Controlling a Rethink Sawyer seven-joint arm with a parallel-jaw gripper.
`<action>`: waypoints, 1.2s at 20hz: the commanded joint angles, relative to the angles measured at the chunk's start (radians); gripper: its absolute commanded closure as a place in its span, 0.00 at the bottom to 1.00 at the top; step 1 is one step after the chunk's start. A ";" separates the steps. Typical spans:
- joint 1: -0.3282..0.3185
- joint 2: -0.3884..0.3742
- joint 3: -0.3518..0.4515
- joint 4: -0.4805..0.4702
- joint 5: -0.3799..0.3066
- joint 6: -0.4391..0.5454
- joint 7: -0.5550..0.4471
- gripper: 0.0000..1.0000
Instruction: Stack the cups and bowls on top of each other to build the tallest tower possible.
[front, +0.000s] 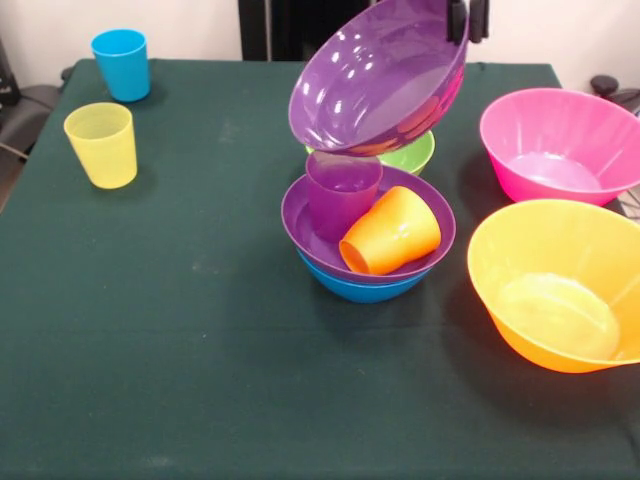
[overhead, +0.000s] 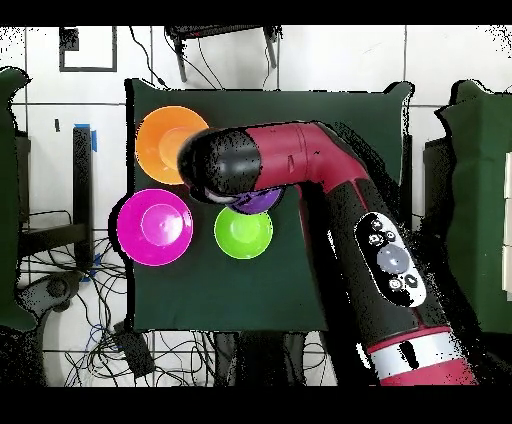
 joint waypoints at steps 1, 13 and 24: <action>-0.032 0.051 -0.010 0.009 -0.020 -0.006 -0.079 1.00; -0.052 0.076 0.005 0.018 -0.028 -0.047 -0.069 1.00; -0.007 0.076 -0.044 -0.008 -0.128 -0.055 -0.058 1.00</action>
